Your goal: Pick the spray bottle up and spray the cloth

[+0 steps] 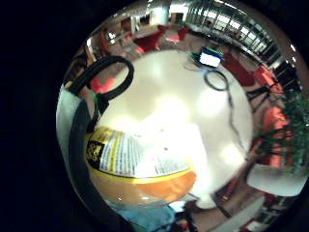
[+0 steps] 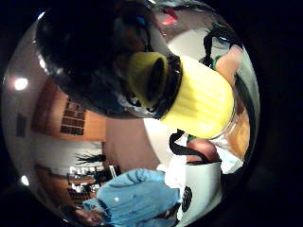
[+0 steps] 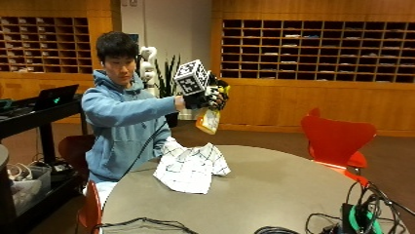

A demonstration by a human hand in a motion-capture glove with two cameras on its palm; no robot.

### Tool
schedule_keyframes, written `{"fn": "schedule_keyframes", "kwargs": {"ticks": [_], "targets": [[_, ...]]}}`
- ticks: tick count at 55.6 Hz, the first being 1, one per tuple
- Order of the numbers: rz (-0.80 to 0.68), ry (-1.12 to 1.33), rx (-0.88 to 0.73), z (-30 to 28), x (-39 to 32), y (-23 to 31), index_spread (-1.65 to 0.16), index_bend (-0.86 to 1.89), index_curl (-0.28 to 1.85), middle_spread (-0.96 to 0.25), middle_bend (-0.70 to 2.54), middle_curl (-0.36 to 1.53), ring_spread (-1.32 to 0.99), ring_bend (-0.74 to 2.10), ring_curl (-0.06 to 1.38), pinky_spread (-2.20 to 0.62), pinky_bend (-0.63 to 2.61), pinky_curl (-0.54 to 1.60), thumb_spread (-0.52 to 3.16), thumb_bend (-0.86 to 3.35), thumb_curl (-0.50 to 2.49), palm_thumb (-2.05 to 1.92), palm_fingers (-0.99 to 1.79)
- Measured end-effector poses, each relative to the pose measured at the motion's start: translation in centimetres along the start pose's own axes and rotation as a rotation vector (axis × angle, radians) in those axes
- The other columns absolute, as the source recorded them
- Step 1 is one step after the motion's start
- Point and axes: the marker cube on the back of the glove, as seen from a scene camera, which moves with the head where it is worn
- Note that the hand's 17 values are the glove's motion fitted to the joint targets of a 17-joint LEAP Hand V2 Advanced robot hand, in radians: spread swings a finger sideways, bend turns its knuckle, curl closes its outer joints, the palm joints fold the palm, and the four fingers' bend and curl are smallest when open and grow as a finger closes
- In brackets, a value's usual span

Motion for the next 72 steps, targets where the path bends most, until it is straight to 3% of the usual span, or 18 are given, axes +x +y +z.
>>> {"fn": "schedule_keyframes", "kwargs": {"ticks": [10, 16, 34, 59, 72], "targets": [[0.022, -0.561, 0.216, 5.9, -3.7, 0.4, -0.28, 0.13, 0.33, -0.18, 0.48, 0.46, -0.19, 0.59, 0.44, -0.33, 0.48, 0.42, 0.85, -0.03, 0.5, 0.91, 1.27], [0.088, -0.71, 0.273, 10.4, -3.9, 0.7, -0.27, 0.14, 0.33, -0.18, 0.47, 0.46, -0.19, 0.58, 0.43, -0.33, 0.48, 0.42, 0.85, -0.03, 0.5, 0.92, 1.27], [0.144, -0.696, 0.319, 19.9, -2.5, 1.2, -0.26, 0.14, 0.34, -0.16, 0.46, 0.46, -0.19, 0.59, 0.44, -0.32, 0.46, 0.42, 0.83, -0.03, 0.51, 0.93, 1.25], [0.126, -0.568, 0.27, 23.2, -1.9, 2.1, -0.25, 0.14, 0.35, -0.15, 0.44, 0.46, -0.19, 0.56, 0.43, -0.31, 0.43, 0.42, 0.86, -0.03, 0.49, 0.91, 1.23], [0.102, -0.525, 0.147, 21.6, -1.7, 3.2, -0.29, 0.01, 0.27, -0.17, 0.33, 0.43, -0.19, 0.51, 0.43, -0.3, 0.51, 0.44, 0.87, -0.04, 0.44, 0.83, 0.96]]}}
